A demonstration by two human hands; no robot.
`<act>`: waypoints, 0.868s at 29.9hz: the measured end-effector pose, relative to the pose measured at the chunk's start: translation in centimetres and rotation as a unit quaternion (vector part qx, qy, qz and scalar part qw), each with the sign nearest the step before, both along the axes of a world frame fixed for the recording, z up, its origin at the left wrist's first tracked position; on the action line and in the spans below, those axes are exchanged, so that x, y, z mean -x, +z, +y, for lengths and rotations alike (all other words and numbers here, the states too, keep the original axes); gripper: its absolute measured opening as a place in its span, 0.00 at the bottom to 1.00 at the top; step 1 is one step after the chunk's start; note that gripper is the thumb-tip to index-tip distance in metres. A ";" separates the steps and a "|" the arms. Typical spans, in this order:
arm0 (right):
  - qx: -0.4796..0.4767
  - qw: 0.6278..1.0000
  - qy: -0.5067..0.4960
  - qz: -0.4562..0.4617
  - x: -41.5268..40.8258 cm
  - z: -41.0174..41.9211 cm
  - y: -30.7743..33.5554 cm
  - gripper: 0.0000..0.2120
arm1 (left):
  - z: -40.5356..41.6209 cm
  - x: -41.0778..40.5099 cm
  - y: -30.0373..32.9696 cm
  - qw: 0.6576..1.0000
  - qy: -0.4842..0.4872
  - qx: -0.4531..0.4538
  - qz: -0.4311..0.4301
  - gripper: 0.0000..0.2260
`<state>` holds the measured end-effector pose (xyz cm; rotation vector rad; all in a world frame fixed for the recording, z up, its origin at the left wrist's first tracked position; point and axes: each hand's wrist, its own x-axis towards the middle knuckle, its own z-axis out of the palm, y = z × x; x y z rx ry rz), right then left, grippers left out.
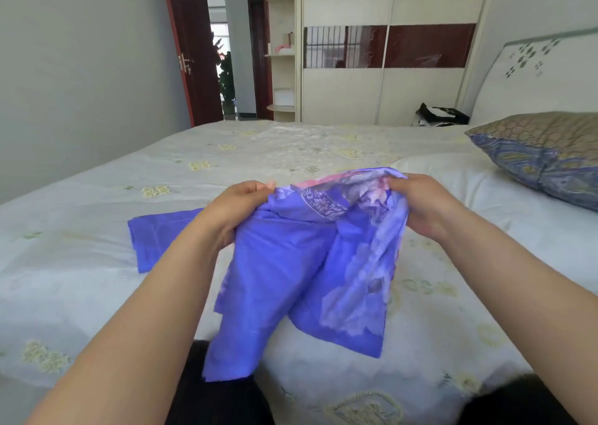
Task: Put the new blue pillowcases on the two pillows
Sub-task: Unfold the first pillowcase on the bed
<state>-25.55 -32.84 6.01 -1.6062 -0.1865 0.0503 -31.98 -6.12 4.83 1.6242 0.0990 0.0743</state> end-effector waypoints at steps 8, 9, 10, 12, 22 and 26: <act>0.203 0.955 0.206 0.062 2.2 -5.6 3.7 0.16 | 2.0 1.2 4.6 0.782 0.051 -0.617 0.071 0.14; 0.207 0.952 0.215 0.061 2.6 -5.8 3.8 0.18 | 2.3 1.1 4.6 0.777 0.105 -0.618 0.058 0.11; 0.201 0.956 0.208 0.050 3.0 -5.7 4.0 0.18 | 2.7 1.1 4.4 0.776 0.167 -0.607 0.031 0.08; 0.199 0.969 0.146 -0.015 3.5 -5.4 4.0 0.15 | 3.4 1.1 4.0 0.805 0.258 -0.532 -0.044 0.07; 0.133 0.987 -0.006 -0.093 2.1 -5.4 4.1 0.14 | 3.1 3.4 5.0 0.946 0.131 -0.266 -0.131 0.07; 0.314 0.941 -0.025 -0.120 2.0 -6.3 4.5 0.21 | 2.9 3.6 5.1 0.918 0.154 -0.338 -0.136 0.10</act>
